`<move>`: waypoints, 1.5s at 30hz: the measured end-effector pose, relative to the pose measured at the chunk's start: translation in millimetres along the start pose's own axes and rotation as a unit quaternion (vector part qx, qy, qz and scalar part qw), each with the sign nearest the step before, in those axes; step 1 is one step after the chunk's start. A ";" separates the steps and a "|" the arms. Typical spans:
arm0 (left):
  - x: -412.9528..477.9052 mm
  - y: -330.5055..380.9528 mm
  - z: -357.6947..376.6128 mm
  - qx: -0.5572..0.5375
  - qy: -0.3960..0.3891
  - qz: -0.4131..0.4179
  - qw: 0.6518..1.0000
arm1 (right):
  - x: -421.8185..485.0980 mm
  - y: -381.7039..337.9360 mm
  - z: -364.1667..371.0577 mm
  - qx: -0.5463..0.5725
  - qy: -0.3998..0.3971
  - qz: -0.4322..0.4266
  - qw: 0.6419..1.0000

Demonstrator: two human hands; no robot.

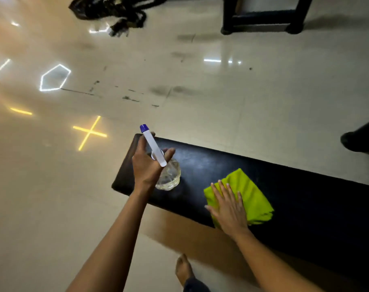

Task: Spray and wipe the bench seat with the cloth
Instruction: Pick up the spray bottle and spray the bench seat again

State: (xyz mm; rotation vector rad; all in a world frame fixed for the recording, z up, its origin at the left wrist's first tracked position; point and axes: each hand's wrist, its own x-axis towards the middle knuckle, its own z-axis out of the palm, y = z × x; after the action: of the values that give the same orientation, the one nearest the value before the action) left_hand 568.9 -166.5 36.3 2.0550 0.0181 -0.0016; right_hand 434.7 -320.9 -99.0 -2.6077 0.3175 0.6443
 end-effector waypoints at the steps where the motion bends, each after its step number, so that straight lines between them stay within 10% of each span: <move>1: 18.9 -16.5 -16.4 -0.003 0.004 -0.001 1.000 | 24.3 -22.2 13.3 -0.002 0.001 -0.001 1.000; 35: 68.5 -150.3 -65.1 -0.090 0.152 -0.116 0.977 | 95.6 -100.0 39.4 -0.075 -0.003 -0.001 0.997; 45: -23.0 -135.3 39.0 -0.100 -0.052 -0.207 0.972 | 47.1 -36.2 -0.3 -0.034 0.093 0.050 0.994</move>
State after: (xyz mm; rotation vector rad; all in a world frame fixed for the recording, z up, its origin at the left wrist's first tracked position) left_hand 544.4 -138.4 -101.4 1.8141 0.3675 -0.3515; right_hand 487.0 -294.6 -108.9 -2.7378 0.4956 0.4516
